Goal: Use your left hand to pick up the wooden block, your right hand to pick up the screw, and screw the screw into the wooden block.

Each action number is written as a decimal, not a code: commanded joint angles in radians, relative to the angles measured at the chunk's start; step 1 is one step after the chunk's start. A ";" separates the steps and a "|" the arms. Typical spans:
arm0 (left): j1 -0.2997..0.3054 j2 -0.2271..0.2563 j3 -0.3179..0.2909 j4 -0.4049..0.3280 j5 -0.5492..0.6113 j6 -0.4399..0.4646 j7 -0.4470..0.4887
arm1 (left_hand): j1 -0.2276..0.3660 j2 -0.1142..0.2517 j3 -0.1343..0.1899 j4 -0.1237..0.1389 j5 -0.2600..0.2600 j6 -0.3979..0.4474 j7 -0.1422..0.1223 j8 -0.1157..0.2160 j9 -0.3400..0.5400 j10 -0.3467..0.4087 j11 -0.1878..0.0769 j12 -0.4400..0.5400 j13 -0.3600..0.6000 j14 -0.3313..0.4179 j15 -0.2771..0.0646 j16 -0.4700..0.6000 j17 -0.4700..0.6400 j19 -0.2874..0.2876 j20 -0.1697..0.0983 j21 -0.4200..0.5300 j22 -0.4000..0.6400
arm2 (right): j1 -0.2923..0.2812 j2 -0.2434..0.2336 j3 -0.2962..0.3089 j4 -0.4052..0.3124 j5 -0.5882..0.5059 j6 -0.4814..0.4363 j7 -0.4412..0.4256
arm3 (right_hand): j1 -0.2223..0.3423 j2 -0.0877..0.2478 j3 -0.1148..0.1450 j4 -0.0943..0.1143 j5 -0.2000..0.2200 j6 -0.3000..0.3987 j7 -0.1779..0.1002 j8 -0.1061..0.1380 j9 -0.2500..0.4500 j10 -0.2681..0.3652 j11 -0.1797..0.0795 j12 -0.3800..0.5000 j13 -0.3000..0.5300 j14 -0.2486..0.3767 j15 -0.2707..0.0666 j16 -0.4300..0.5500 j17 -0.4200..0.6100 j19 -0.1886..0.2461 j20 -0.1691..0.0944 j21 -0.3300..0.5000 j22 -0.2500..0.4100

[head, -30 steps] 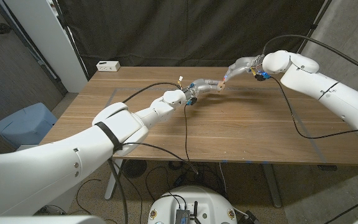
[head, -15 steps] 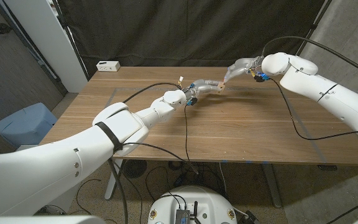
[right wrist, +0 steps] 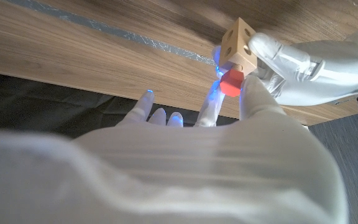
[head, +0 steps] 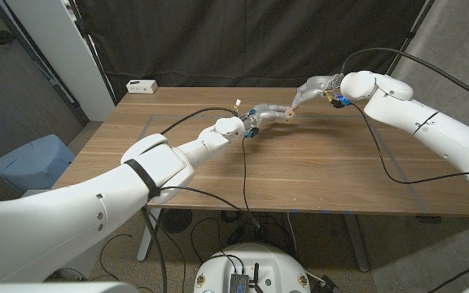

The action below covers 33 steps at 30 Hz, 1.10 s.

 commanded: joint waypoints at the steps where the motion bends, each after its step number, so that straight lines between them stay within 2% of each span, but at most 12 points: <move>1: 0.006 0.008 0.002 -0.021 -0.003 0.015 0.002 | 0.005 0.013 0.004 0.003 0.006 0.048 0.024 0.006 0.005 0.006 0.000 0.003 0.003 0.012 -0.083 0.004 0.003 0.005 0.003 0.002 0.001 | -0.001 0.015 -0.012 0.004 -0.030 -0.010 -0.025 | 0.012 -0.002 -0.002 0.005 -0.001 0.010 -0.001 0.009 0.006 0.012 -0.004 0.007 0.002 0.012 0.001 0.006 0.001 0.012 -0.001 0.009 0.003; 7: 0.008 0.012 0.002 -0.028 -0.003 0.021 0.002 | 0.005 0.012 0.003 0.003 0.006 0.047 0.020 0.006 0.005 0.007 0.000 0.003 0.003 0.012 -0.084 0.004 0.003 0.006 0.003 0.003 0.001 | -0.001 0.022 -0.014 0.010 -0.036 -0.010 -0.032 | 0.016 -0.001 -0.002 0.004 -0.001 0.019 0.000 0.016 0.010 0.021 -0.006 0.008 0.002 0.020 -0.002 0.008 0.002 0.021 -0.004 0.011 0.003; 23: 0.011 0.021 0.001 -0.048 -0.006 0.035 -0.004 | 0.006 0.014 0.004 0.003 0.006 0.049 0.023 0.006 0.005 0.008 0.000 0.003 0.003 0.018 -0.084 0.006 0.003 0.012 0.000 0.004 0.002 | -0.001 0.035 -0.037 -0.002 -0.104 -0.044 -0.065 | 0.016 -0.006 -0.013 0.011 -0.003 0.078 0.013 0.059 0.024 0.079 -0.016 0.018 0.001 0.065 -0.021 0.021 0.004 0.061 -0.011 0.018 0.003; 33: 0.012 0.023 0.000 -0.051 -0.008 0.041 -0.007 | 0.007 0.014 0.004 0.003 0.006 0.048 0.024 0.006 0.005 0.008 0.000 0.003 0.003 0.020 -0.083 0.007 0.003 0.017 0.000 0.006 0.002 | -0.021 0.043 -0.036 -0.016 -0.138 -0.061 -0.106 | 0.006 -0.016 -0.026 0.016 -0.003 0.146 0.029 0.086 0.013 0.137 -0.020 0.028 0.000 0.108 -0.046 0.030 0.002 0.098 -0.015 0.023 0.003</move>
